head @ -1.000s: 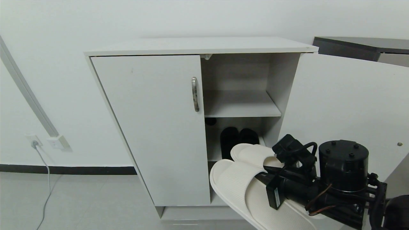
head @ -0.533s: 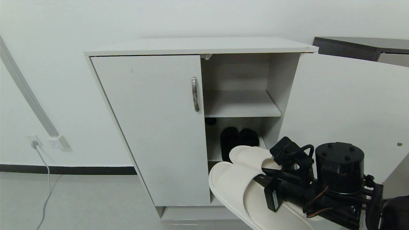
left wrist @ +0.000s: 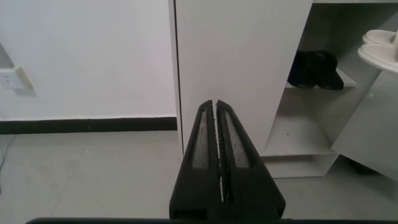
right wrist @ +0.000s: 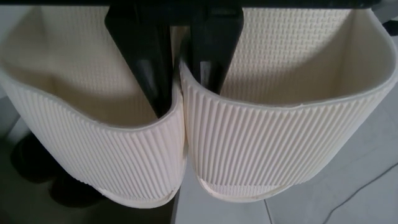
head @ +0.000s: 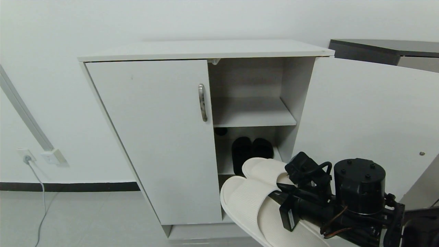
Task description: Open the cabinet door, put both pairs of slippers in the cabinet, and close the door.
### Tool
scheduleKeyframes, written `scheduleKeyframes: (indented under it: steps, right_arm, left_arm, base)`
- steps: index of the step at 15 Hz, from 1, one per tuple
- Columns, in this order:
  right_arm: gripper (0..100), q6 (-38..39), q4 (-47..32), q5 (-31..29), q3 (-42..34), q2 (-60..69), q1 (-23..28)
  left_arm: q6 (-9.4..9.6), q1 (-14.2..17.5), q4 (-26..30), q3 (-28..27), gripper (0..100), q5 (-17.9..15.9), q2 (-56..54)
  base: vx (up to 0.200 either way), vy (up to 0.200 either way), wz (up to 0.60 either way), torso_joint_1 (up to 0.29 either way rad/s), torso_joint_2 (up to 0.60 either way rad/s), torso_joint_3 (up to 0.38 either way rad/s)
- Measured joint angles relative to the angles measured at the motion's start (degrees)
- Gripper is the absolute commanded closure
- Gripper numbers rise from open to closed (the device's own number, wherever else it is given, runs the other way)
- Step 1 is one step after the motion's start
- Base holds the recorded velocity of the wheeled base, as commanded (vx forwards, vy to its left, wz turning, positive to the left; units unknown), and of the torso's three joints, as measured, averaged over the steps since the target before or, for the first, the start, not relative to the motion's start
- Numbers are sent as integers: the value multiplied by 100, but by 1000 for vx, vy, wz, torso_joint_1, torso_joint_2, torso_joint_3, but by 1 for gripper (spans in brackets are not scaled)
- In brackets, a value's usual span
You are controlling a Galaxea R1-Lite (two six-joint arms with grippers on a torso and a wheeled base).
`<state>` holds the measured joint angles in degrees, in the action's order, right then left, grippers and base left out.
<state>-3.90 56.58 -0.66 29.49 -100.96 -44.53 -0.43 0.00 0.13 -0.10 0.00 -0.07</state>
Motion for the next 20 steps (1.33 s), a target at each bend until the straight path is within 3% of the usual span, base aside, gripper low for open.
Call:
scheduleKeyframes:
  steps: [3,5,8,12,17,20]
  right_arm:
    - [100,-20,49,-27,-9,-80,-17]
    - [100,60,90,-388,133,-196,-76]
    - [100,545,29,-2005,670,-444,-351]
    - [100,896,-773,-2977,1423,-712,-602]
    - [100,1593,-2650,-4540,3007,-807,-761]
    - [100,1406,-2940,-4885,3860,-883,-773]
  left_arm:
    - [-1,2,-4,0,100,0,0]
    - [10,7,-6,0,100,0,0]
    - [33,5,-2,0,100,-22,0]
    - [35,10,2,0,100,-32,0]
    - [38,2,5,0,100,-33,0]
    - [35,10,5,0,100,-33,0]
  base:
    - [0,0,0,0,0,0]
    - [0,0,0,0,0,0]
    - [0,0,0,0,0,0]
    - [0,0,0,0,0,0]
    - [0,0,0,0,0,0]
    - [0,0,0,0,0,0]
